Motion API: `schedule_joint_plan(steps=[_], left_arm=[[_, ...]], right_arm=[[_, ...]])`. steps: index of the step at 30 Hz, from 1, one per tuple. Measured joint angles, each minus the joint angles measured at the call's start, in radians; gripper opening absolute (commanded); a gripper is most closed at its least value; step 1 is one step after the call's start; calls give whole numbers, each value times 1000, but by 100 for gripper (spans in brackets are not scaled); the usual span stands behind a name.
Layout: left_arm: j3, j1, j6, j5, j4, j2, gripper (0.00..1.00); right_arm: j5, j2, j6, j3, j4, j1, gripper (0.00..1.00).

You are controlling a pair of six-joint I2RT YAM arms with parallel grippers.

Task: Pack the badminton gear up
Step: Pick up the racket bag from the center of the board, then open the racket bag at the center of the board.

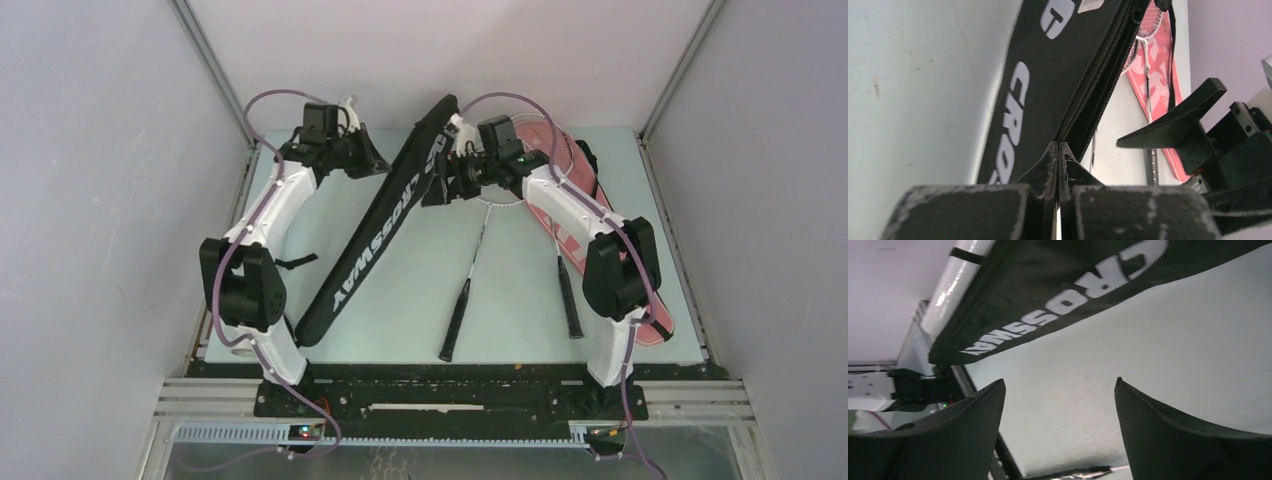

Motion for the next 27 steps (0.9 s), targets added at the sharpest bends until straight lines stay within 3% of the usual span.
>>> schedule_joint_plan(steps=[11, 22, 27], left_arm=[[-198, -138, -125, -80, 132, -121, 0], [-234, -181, -178, -95, 182, -141, 0], [-238, -188, -177, -95, 192, -156, 0]], right_arm=[[86, -8, 190, 31, 24, 41, 86], [182, -6, 253, -6, 17, -2, 61], [238, 5, 243, -8, -3, -2, 41]])
